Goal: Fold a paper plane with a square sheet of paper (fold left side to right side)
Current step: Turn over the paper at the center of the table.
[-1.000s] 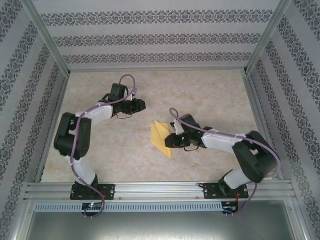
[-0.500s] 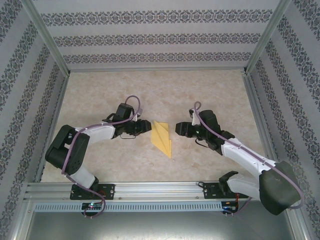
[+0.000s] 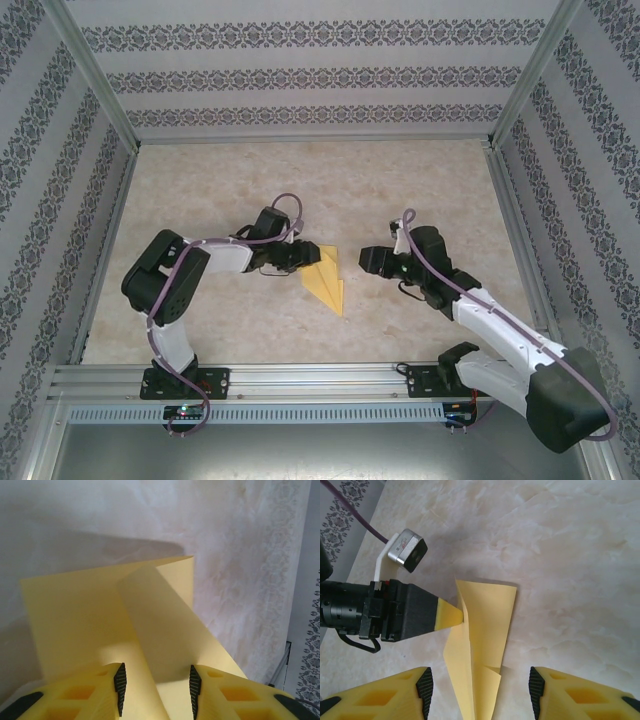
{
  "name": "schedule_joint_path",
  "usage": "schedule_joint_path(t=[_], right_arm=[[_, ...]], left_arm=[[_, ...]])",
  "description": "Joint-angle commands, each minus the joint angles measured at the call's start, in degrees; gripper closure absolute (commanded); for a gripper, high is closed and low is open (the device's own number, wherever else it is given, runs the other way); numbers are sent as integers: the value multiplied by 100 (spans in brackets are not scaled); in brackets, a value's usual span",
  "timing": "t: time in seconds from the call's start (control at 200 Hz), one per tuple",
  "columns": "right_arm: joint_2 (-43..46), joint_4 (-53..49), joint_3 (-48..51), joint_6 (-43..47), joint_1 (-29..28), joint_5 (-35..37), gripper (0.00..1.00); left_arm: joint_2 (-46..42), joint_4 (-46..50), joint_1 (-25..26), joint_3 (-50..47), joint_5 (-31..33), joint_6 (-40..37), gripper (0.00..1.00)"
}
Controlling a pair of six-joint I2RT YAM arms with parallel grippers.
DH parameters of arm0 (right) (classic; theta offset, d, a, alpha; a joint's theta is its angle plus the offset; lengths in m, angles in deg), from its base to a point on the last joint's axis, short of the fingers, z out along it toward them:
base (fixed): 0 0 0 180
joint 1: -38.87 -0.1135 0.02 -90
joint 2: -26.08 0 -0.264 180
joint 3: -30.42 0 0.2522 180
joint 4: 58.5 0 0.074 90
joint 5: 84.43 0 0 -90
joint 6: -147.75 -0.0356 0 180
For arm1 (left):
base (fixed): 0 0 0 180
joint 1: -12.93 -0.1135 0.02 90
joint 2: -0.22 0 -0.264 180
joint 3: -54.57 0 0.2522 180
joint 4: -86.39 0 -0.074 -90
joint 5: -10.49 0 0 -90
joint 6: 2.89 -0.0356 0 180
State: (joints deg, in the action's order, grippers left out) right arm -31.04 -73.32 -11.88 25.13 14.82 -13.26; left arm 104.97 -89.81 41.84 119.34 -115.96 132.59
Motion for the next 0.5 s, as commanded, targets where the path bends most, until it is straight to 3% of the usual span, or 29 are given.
schedule_joint_path(t=[0.0,0.255,0.495], right_arm=[[178,-197,124,55,117,22,45],[360,-297,182,-5,352,-410,35],[32,-63,154,-212,814,-1775,3]], left_arm=[[176,-289,136,250,-108,69,58],[464,-537,212,477,-196,173,76],[-267,-42,166,588,-16,-235,88]])
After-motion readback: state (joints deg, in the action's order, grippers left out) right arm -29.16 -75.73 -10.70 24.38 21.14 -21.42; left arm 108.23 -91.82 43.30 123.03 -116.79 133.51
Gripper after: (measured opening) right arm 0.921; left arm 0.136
